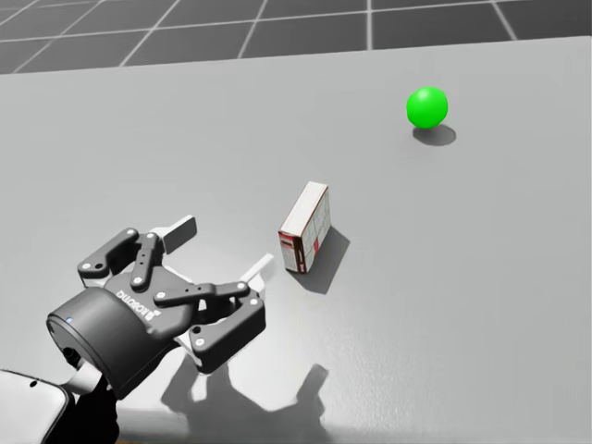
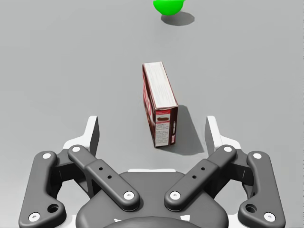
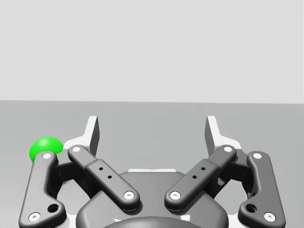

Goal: Watch the red light. When it turns green, pick up the object.

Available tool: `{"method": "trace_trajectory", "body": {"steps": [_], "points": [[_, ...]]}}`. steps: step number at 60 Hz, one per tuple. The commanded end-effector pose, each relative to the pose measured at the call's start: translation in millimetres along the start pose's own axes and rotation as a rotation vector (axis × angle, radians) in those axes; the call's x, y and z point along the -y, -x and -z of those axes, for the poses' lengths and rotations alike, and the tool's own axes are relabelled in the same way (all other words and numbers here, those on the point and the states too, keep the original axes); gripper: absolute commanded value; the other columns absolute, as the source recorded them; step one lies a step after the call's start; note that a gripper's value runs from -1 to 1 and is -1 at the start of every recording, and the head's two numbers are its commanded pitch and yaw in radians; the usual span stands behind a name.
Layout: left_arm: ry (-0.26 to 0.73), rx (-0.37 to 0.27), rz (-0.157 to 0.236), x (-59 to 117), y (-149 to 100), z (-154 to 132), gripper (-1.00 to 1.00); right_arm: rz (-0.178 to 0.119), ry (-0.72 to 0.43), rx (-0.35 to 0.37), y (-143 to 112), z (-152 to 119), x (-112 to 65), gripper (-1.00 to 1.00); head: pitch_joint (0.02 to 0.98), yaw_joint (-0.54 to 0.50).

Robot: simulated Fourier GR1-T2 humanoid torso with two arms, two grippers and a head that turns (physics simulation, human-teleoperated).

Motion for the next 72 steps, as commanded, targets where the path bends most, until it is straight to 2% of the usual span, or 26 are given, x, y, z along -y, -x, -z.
{"method": "trace_trajectory", "body": {"steps": [1,27,36,51,53,54,55,57,60,72], "points": [[0.025,-0.037,0.0,10.2,14,16,-1.0,-0.001,-0.002,0.003,-1,0,-0.1,-1.0,0.796,0.17],[0.0,-0.12,-0.016,18.9,25,75,-1.0,-0.01,-0.008,0.009,-2,-1,-0.4,-1.0,0.798,0.17],[-0.039,-0.14,-0.005,18.4,25,96,-1.0,-0.008,-0.01,0.01,-2,-1,-0.2,-1.0,0.797,0.17],[-0.062,-0.18,-0.021,20.6,35,114,-1.0,-0.009,-0.011,0.01,-2,-1,-0.4,-1.0,0.797,0.17],[-0.064,-0.184,-0.023,20.8,37,115,-0.71,-0.008,-0.011,0.01,-2,-1,-0.4,-1.0,0.797,0.17],[-0.065,-0.186,-0.022,21.0,38,115,-0.27,-0.008,-0.011,0.01,-2,-1,-0.4,-1.0,0.796,0.17],[-0.059,-0.191,-0.021,21.4,40,114,0.79,-0.008,-0.01,0.011,-2,-1,-0.3,-1.0,0.796,0.17],[-0.054,-0.193,-0.021,22.0,42,113,0.93,-0.008,-0.01,0.011,-2,-1,-0.3,-1.0,0.795,0.17],[-0.046,-0.198,-0.01,23.2,44,112,0.99,-0.008,-0.01,0.01,-2,-1,-0.4,-1.0,0.793,0.17],[-0.025,-0.206,0.006,25.9,47,111,1.0,-0.003,-0.011,0.011,-3,-2,-0.1,-1.0,0.765,0.17]]}}
